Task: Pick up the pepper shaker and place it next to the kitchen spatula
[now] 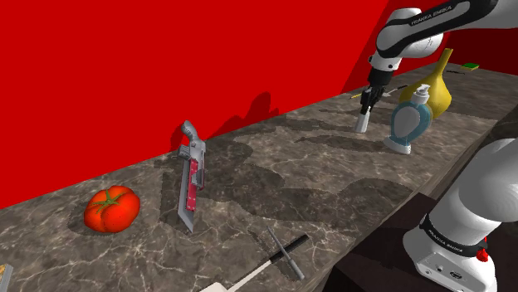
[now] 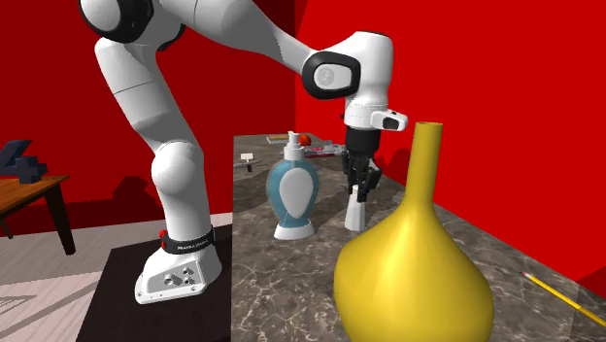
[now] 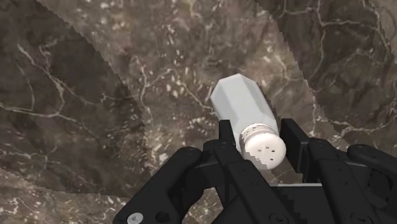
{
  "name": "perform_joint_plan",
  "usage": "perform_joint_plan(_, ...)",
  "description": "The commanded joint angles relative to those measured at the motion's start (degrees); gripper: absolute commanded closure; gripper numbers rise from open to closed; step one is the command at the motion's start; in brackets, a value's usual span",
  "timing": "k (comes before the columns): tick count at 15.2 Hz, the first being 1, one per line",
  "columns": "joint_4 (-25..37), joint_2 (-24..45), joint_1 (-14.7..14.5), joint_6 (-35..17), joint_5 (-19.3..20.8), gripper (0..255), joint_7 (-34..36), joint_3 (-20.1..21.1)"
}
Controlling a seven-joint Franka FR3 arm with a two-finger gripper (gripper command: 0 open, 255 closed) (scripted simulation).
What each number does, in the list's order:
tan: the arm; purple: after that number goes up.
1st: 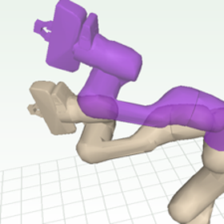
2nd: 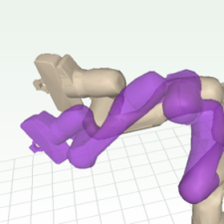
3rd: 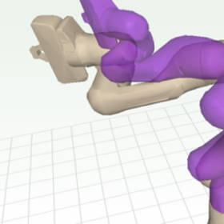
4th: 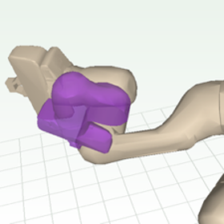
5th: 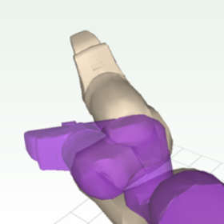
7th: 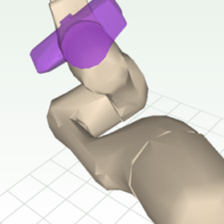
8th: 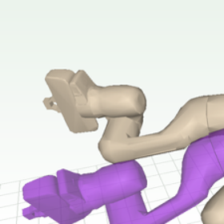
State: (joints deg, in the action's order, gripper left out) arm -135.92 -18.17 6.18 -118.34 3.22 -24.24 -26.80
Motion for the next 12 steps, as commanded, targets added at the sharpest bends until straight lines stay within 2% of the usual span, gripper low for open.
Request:
perform_joint_plan(1,-0.28,-0.07,0.06,0.00,0.10,255,0.07,0.00)
perform_joint_plan(12,6.07,-2.73,0.12,8.83,0.61,255,1.31,1.29)
